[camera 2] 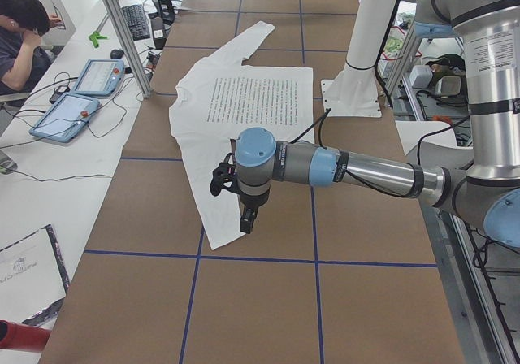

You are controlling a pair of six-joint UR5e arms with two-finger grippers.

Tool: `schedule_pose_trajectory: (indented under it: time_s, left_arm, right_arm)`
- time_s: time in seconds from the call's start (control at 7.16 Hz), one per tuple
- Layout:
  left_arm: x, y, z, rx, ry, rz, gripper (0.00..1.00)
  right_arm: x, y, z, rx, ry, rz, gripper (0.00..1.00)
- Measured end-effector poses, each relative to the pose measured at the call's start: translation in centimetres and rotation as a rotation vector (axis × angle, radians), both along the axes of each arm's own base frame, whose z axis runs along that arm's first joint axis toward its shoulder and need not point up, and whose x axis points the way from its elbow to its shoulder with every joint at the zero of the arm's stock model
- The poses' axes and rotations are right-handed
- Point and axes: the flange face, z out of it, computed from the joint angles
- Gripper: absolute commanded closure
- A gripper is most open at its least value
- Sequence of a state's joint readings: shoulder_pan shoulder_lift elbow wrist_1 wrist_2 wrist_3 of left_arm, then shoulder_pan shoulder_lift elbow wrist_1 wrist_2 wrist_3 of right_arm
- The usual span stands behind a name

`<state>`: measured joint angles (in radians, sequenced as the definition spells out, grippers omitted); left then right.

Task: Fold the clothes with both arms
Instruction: 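Move the right gripper to the sleeve cuff nearest it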

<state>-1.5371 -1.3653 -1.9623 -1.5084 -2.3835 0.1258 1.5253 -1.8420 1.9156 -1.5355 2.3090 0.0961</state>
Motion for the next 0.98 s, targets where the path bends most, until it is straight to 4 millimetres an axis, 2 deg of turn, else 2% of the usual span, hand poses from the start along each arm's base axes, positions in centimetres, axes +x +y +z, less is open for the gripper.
schedule_pose_trajectory:
  time_s: [0.28, 0.56, 0.7, 0.98]
  left_arm:
    - [-0.1, -0.1, -0.3, 0.020, -0.028, 0.005, 0.00]
    - [-0.1, -0.6, -2.0, 0.068, -0.050, 0.008, 0.00]
    - [-0.1, -1.0, -2.9, 0.091, -0.048, 0.006, 0.00]
    - [-0.1, -1.5, -3.7, 0.108, -0.044, 0.005, 0.00]
  right_arm:
    - [0.0, 0.0, -0.2, 0.017, 0.001, -0.007, 0.00]
    - [-0.5, -0.4, -0.4, 0.026, 0.001, -0.002, 0.00]
    - [-1.5, -0.7, -0.6, 0.011, -0.005, 0.016, 0.00]
    - [-5.9, -1.7, -0.9, -0.008, -0.036, 0.090, 0.00]
